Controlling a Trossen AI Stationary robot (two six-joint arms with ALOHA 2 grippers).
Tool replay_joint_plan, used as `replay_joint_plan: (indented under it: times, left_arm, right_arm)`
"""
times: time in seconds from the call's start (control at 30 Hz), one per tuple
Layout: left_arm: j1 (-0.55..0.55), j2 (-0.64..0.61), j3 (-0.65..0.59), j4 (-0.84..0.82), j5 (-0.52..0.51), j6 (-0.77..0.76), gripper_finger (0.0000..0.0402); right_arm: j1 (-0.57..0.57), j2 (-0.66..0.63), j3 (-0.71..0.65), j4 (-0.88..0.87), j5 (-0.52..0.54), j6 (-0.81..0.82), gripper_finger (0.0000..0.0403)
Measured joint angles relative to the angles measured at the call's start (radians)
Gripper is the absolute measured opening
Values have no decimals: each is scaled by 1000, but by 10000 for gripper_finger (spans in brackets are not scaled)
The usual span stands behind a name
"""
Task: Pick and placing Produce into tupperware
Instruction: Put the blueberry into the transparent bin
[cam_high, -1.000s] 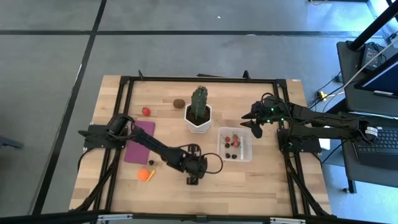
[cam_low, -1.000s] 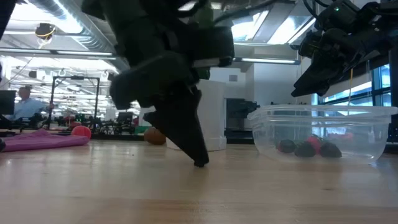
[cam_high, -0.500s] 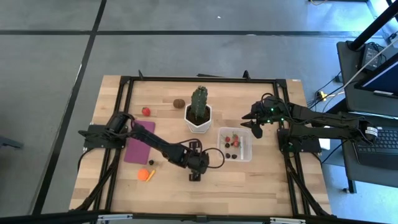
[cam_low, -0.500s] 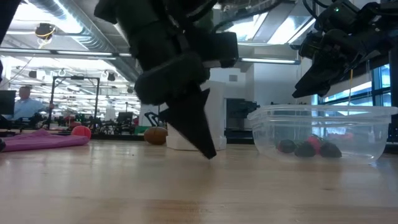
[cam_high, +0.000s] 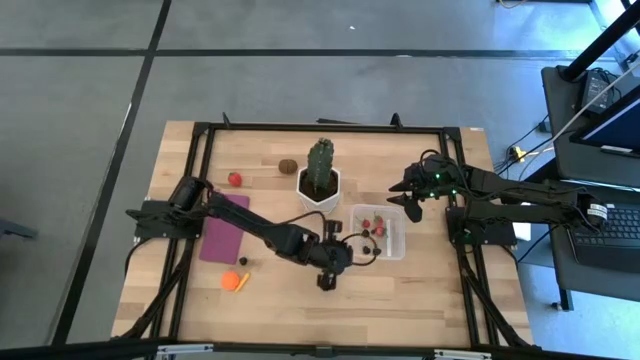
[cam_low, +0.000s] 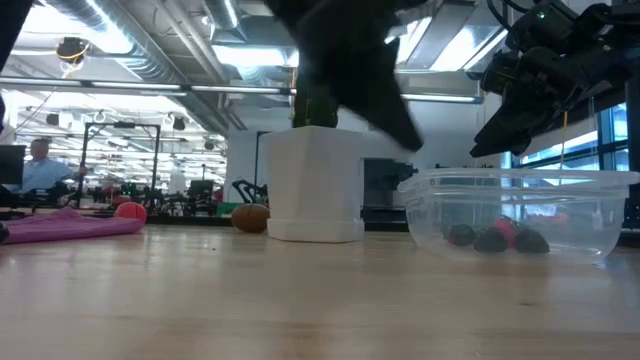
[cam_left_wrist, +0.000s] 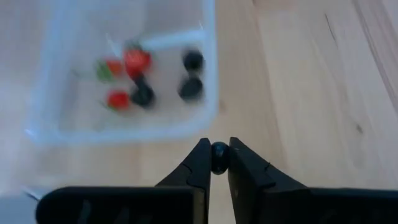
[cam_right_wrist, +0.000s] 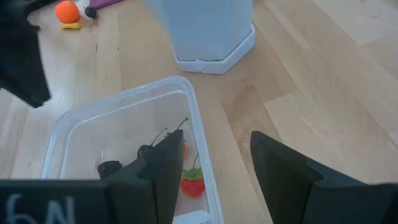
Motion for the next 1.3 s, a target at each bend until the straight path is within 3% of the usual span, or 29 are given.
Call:
replay_joint_plan:
  times: [0.17,0.43,0.87,1.3]
  left_arm:
    - [50,0,19,124,-24,83,28]
    - [137,30,21,242,69,84,33]
    - [157,102,19,255,97,81,71]
    - [157,106,19,243,90,86,52]
  right_arm:
    - [0,0,0,0,0,0,188]
    - [0,0,0,-6,0,0,188]
    - [0,0,0,-46,1,-3,188]
    - [0,0,0,-45,1,-3,188]
